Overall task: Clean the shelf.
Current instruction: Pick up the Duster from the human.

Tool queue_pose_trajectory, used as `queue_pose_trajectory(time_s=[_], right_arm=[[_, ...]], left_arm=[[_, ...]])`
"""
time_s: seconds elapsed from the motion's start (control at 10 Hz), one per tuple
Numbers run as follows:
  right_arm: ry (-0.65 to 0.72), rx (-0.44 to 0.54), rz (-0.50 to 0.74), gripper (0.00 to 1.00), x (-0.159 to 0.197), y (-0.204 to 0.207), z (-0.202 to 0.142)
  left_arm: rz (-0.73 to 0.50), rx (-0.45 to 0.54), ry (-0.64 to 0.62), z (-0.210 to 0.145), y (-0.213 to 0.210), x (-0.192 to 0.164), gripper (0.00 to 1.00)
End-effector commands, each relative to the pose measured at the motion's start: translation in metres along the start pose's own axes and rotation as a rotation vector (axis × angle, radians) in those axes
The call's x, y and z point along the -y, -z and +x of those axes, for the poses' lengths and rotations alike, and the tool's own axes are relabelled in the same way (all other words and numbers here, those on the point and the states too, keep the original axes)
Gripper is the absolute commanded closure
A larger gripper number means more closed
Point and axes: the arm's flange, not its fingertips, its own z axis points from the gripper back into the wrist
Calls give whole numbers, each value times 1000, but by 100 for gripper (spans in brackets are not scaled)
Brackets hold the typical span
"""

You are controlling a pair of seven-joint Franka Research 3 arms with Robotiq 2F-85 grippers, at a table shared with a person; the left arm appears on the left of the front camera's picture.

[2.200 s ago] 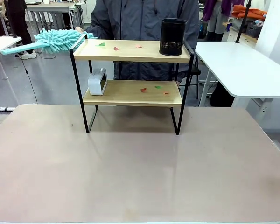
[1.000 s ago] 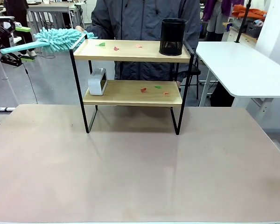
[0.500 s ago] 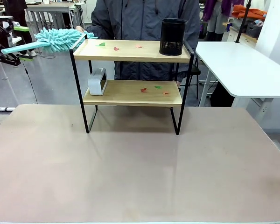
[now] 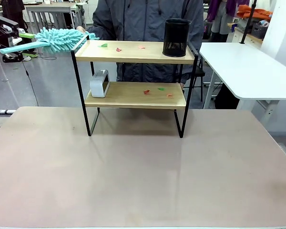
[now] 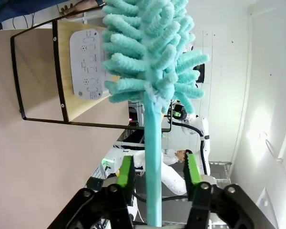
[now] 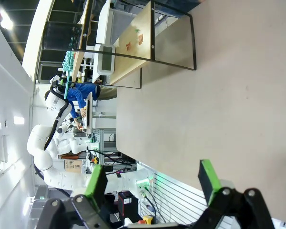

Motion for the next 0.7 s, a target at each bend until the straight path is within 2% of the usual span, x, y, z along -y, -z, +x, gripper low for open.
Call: queue_pose_trajectory(time_s=[0.0,0.1,0.2,0.6], right_arm=[[-24,13,23,0,-1,1,3],[-24,13,23,0,-1,1,3],[-24,13,23,0,-1,1,3],[-24,13,23,0,-1,1,3]], left_arm=[[16,-3,3,3,0,1,86],[20,1,5,3,-1,1,95],[21,3,7,3,-1,1,100],[18,-1,8,2,-2,-1,100]])
